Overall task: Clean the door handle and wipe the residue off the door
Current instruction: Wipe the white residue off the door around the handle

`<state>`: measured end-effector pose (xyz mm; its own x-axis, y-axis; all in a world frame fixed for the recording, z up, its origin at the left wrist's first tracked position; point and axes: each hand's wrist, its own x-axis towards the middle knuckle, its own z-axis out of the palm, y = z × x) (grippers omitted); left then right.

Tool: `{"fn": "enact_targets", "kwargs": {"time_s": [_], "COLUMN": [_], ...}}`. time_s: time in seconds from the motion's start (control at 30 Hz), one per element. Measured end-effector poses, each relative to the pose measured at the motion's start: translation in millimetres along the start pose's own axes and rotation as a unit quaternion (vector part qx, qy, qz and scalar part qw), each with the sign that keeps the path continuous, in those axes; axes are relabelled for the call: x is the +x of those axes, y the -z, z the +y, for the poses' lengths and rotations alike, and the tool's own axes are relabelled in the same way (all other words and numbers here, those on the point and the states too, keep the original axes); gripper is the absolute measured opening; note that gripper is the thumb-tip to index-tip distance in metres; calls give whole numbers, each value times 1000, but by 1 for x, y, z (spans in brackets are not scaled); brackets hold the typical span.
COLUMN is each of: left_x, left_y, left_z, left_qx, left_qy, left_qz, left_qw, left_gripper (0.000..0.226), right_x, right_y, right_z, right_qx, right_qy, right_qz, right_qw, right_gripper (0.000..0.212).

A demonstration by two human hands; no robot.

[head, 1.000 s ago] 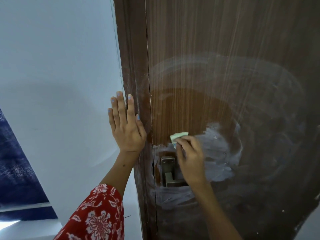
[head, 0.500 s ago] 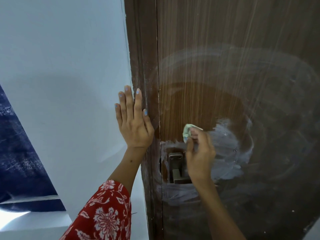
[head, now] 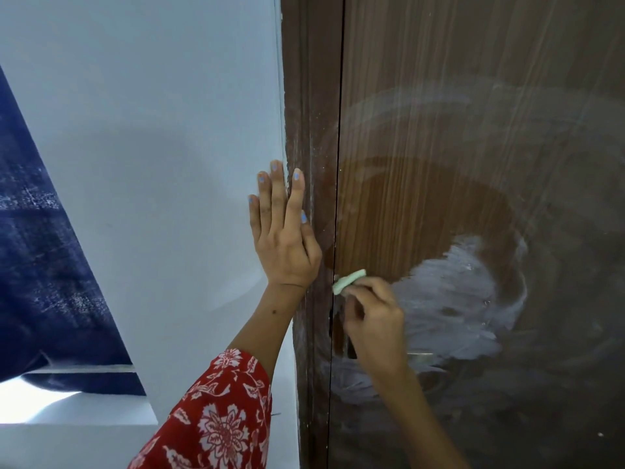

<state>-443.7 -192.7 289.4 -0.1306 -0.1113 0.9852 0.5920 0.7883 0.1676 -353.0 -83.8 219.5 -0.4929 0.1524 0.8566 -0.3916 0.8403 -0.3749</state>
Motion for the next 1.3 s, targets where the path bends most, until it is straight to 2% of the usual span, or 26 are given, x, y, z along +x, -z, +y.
{"fn": "enact_targets", "kwargs": {"time_s": [0.07,0.13,0.27,0.3,0.37,0.43,0.53,0.63,0.73,0.83,1.03,1.3], "left_x": [0,1,1,0,1,1,2,1,1,1,0,0], "left_y": [0,0,1,2,1,2,2,2,1,1,-1,0], "left_z": [0,0,3,3,2,2,4,3,2,2,0,0], "left_qx": [4,6,2,2,4,9,9,7,9,8,9,13], "left_qy": [0,0,3,1,0,1,0,2,-2,-5,-8,-9], "left_qz": [-3,-3,0,0,-1,-2,-5,-10,-4,-1,-2,-2], "left_qw": [1000,1000,1000,1000,1000,1000,1000,1000,1000,1000,1000,1000], "left_gripper": [53,53,52,51,51,51,50,51,51,50,51,51], "right_x": [3,3,-12,-14,-10,-4,-18,-48,-55,-52,-83,-51], "right_y": [-1,-6,-14,-13,-11,-13,-23,-32,-35,-42,-43,-40], "right_z": [-1,-8,-14,-12,-12,-19,-30,-33,-37,-45,-34,-45], "right_qx": [4,-9,-56,-57,-39,-47,-86,-67,-56,-108,-138,-138], "right_qy": [-42,-20,59,45,-6,-21,-22,-96,-158,-139,-116,-147], "right_qz": [48,50,-76,-73,-15,30,-43,-157,-122,-90,-170,-105], "right_qw": [998,998,994,995,999,998,995,981,978,980,969,974], "right_gripper": [22,22,18,18,21,23,27,39,49,57,67,77]}}
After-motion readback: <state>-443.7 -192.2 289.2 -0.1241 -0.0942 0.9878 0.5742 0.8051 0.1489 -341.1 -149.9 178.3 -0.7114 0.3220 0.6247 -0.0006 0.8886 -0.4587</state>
